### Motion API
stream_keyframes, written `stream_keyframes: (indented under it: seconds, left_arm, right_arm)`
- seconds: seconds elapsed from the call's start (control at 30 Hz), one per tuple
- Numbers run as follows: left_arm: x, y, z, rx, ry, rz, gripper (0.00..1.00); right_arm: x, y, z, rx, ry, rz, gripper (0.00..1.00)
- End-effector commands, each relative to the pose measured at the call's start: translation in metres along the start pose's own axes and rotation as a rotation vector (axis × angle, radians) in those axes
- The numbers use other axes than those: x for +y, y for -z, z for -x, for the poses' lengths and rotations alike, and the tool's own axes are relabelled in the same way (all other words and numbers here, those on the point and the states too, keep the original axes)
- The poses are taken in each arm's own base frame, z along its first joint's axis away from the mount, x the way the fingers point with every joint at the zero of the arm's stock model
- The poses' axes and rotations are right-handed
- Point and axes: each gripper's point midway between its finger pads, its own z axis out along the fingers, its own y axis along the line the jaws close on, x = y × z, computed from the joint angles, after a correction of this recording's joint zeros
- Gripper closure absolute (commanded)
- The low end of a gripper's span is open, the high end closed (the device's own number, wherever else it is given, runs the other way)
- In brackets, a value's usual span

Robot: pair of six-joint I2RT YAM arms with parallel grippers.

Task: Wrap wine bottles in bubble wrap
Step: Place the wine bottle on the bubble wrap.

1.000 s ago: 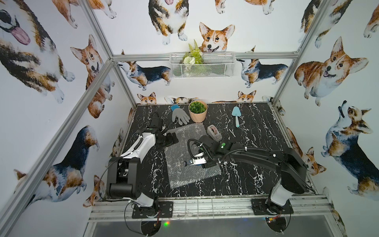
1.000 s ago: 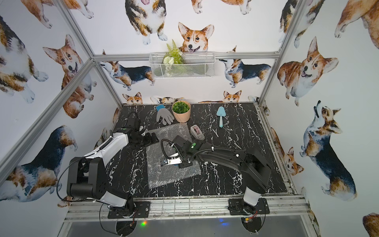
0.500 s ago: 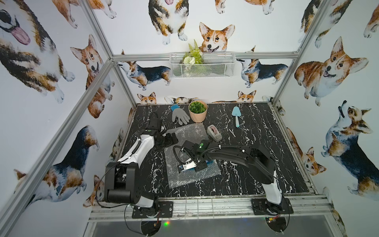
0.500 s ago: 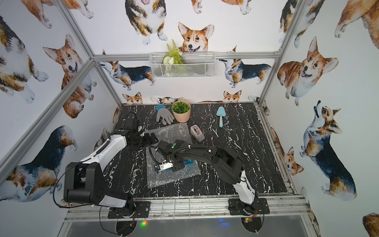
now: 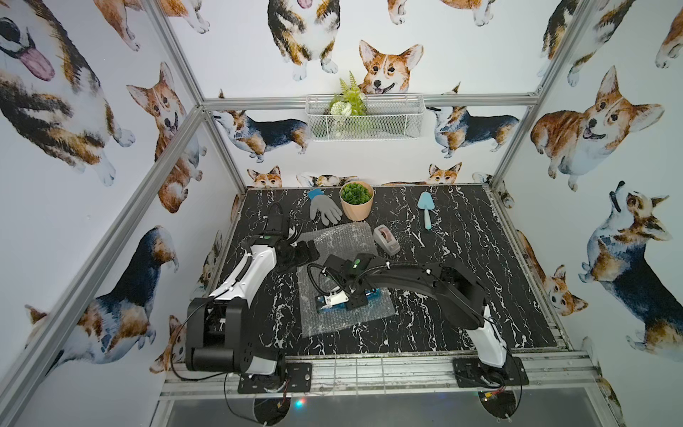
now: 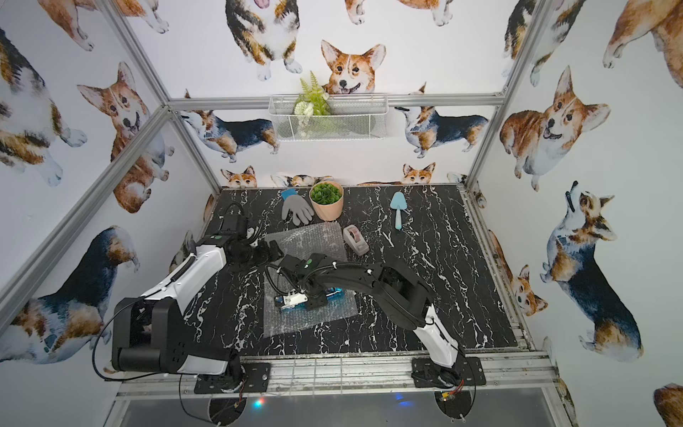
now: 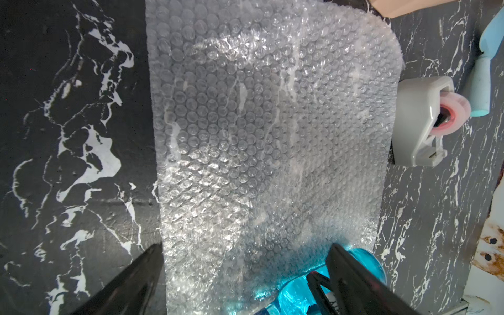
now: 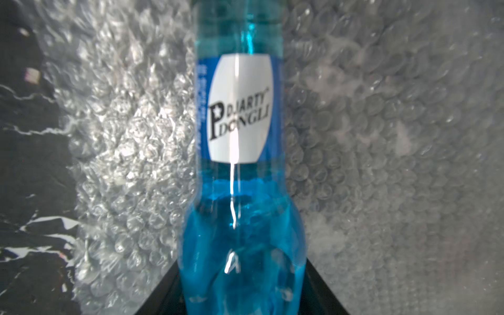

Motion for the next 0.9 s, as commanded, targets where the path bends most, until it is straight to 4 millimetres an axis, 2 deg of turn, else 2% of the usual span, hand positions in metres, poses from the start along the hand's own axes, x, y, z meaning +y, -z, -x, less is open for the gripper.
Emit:
stream_keyframes:
  seconds: [0.0,0.13,0.23,0.3,0.47,0.6,0.87]
  left_arm:
    - [0.001,0.001,-0.003,0.007,-0.011,0.0,0.04]
    - [0.001,-0.002,-0.003,0.013,-0.009,-0.005,0.04]
    - [0.002,-0.001,-0.002,0.006,-0.011,0.004,0.04]
    - [0.004,-0.001,-0.001,0.004,-0.008,0.011,0.04]
    - [0.004,-0.001,-0.001,0.002,-0.004,0.011,0.04]
    - [0.005,-0.001,-0.001,0.006,-0.007,0.012,0.04]
    - [0.007,-0.003,-0.001,0.01,-0.002,0.009,0.04]
  right_arm:
    - [0.006,0.014,0.011,-0.089,-0.044,0.054,0.53]
    - [-0.002,0.035,0.003,-0.067,-0.037,0.029,0.55]
    - [-0.018,0.051,-0.006,-0.049,-0.051,-0.009,0.56]
    - [-0.029,0.052,-0.009,-0.065,-0.066,-0.03,0.56]
    - [-0.042,0.032,-0.015,-0.011,-0.074,-0.009,0.56]
    - [-0.054,0.019,-0.008,-0.009,-0.093,-0.013,0.56]
    - [-0.05,-0.002,-0.005,-0.011,-0.098,0.024,0.5]
